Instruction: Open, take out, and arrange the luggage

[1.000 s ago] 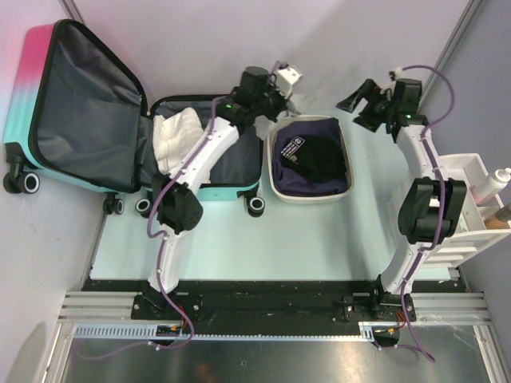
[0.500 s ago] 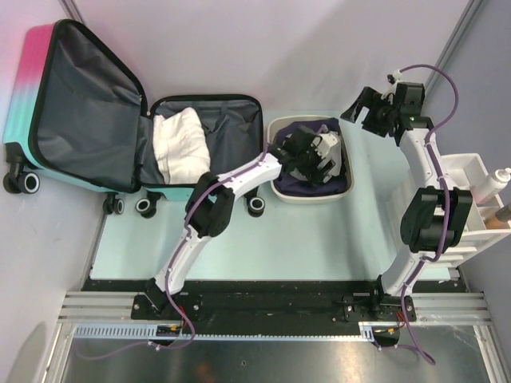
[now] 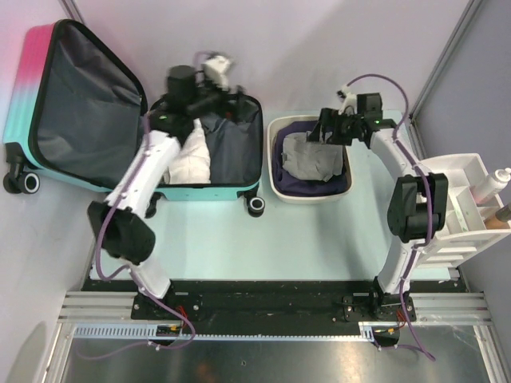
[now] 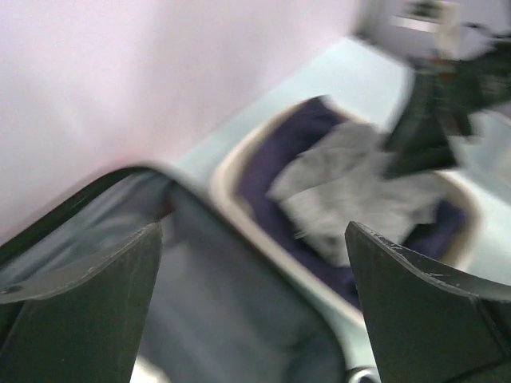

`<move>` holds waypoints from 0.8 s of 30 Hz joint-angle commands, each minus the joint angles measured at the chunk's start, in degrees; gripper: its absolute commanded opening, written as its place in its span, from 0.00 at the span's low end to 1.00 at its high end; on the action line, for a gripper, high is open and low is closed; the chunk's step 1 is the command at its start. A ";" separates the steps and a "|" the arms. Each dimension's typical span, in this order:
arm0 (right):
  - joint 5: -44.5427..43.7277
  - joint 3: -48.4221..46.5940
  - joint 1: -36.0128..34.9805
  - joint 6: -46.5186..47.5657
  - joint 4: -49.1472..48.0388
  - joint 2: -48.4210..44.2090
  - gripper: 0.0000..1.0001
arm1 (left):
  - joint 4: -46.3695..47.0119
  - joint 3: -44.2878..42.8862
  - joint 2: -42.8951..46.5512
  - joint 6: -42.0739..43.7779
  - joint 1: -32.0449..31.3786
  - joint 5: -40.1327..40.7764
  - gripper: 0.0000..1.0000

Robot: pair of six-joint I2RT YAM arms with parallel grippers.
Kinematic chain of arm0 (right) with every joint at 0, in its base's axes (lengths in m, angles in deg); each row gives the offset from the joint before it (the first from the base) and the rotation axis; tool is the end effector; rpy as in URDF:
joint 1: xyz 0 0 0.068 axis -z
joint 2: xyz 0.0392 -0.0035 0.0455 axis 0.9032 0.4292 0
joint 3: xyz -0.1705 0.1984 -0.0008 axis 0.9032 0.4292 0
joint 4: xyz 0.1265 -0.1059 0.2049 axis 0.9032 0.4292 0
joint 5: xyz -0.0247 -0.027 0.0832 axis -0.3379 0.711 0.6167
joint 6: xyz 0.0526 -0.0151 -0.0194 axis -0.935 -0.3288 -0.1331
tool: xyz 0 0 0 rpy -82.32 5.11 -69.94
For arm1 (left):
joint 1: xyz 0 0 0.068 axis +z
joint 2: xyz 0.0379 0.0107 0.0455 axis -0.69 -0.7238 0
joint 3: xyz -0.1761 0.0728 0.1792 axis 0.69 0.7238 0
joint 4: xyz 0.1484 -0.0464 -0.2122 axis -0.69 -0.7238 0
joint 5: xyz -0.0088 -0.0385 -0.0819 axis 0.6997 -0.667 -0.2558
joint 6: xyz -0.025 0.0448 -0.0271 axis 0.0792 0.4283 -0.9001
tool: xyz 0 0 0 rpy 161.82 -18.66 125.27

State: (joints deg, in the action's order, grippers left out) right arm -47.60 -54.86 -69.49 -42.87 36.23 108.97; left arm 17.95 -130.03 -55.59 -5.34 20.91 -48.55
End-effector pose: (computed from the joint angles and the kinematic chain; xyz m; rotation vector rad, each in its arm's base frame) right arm 0.4371 0.0600 0.2833 -0.2226 2.2148 0.7746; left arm 0.3780 -0.1789 0.4149 0.7731 1.6338 -0.6319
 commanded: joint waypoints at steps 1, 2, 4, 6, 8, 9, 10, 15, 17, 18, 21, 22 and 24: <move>1.18 -0.45 -2.12 5.14 3.32 2.56 0.97 | -3.96 10.34 2.30 2.03 12.14 2.19 1.00; 0.39 -0.45 -2.39 5.41 5.33 3.96 0.97 | -4.14 11.75 2.75 3.26 13.65 3.59 1.00; -0.49 0.34 -2.39 5.23 6.66 6.15 0.97 | -5.80 14.92 2.93 8.44 16.21 6.75 1.00; -1.46 0.87 -2.30 5.50 7.46 7.66 0.97 | -7.64 16.93 2.14 12.75 17.79 9.31 1.00; -1.90 1.31 -1.69 5.32 7.02 9.32 0.97 | -9.66 17.73 -0.14 16.25 18.32 11.24 1.00; -2.16 1.31 -1.42 5.84 7.10 9.68 0.97 | -10.37 17.74 -1.19 17.76 18.59 12.12 1.00; -2.17 1.14 -0.99 6.11 7.37 9.94 0.97 | -10.82 17.74 -2.07 19.08 18.85 13.08 1.00; -1.73 -1.06 -0.02 6.55 8.16 10.21 0.97 | -13.27 16.24 -9.72 26.81 19.73 18.35 1.00; -1.64 -1.15 0.07 6.82 8.42 10.04 0.98 | -13.81 16.59 -11.22 31.11 19.73 19.33 1.00; -1.55 -1.32 -0.01 6.90 8.51 9.95 0.98 | -14.33 16.68 -12.96 32.53 19.64 20.12 1.00; -1.73 -1.33 0.07 7.43 8.86 10.12 0.98 | -16.18 16.33 -16.39 35.96 19.73 22.06 1.00; -1.99 -1.24 0.16 7.52 8.86 10.21 0.98 | -16.44 16.33 -17.11 36.66 19.73 22.32 1.00; -2.08 -1.41 0.51 7.52 8.95 10.47 0.98 | -16.88 15.98 -18.42 37.46 19.73 22.50 1.00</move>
State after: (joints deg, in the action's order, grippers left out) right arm -46.86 -54.67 -70.43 -37.12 42.35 118.49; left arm 4.88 -112.81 -71.13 25.43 40.14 -28.94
